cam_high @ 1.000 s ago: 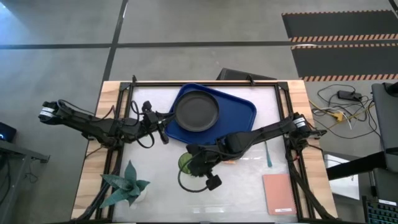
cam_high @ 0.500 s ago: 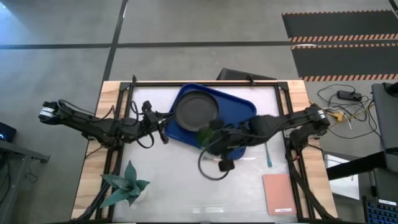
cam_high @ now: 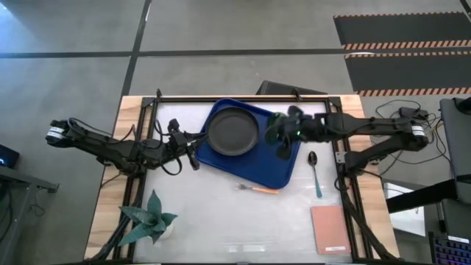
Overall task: Pick and place plate/cup/fork/spoon on tray
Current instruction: Put the green cup on the blue tray to the top right of the black plate
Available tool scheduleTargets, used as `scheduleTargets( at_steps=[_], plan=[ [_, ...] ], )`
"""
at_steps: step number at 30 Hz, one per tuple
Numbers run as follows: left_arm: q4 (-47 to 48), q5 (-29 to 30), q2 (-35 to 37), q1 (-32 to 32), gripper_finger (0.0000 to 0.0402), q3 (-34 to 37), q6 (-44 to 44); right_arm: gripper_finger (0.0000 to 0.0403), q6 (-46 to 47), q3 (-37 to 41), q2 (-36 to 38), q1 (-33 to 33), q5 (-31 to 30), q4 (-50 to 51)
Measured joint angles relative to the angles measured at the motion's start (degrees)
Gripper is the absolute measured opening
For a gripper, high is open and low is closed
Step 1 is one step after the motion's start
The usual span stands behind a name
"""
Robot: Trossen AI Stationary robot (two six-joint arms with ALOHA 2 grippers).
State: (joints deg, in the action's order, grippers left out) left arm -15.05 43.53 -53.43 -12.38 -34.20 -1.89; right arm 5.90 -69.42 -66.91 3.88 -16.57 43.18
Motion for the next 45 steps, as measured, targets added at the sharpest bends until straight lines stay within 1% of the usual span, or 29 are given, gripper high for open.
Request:
scheduleTargets(
  at_steps=[3,7,12,17,22,26,38,41,45],
  plan=[
    [-0.28,0.0,0.0,-0.02,0.0024,0.0,-0.02,0.0009,0.1,5.85,3.24,5.06,0.09,-3.14],
    [-0.87,0.0,0.0,-0.02,0.0024,0.0,-0.19,0.0009,-0.15,12.22,5.85,10.82,2.33,-7.46],
    [-1.07,0.0,0.0,0.0,0.0024,0.0,-0.55,0.0009,-0.57,16.9,6.43,14.19,3.51,-12.61],
    [-1.39,0.0,0.0,0.0,0.0024,0.0,-1.72,0.0009,-1.06,17.48,4.4,14.28,3.56,-12.95],
    [-1.52,0.02,0.0,0.0,0.0024,0.0,-1.88,0.0009,-2.11,17.48,1.28,14.28,3.54,-15.79],
    [-1.55,0.0,0.0,0.0,0.0024,0.0,-1.88,0.0009,-2.33,16.13,-0.71,14.28,3.53,-15.6],
    [-1.7,0.01,0.0,0.0,0.0024,0.0,-2.01,0.0009,0.19,15.27,-1.84,14.28,3.51,-16.09],
    [-1.7,0.0,0.0,0.0,0.0024,0.0,-2.01,0.0019,0.41,15.27,-1.84,14.28,3.42,-16.09],
    [-1.7,0.01,0.0,0.0,0.0024,0.0,-2.0,0.0048,1.3,15.27,-1.84,14.28,2.14,-16.14]
  ],
)
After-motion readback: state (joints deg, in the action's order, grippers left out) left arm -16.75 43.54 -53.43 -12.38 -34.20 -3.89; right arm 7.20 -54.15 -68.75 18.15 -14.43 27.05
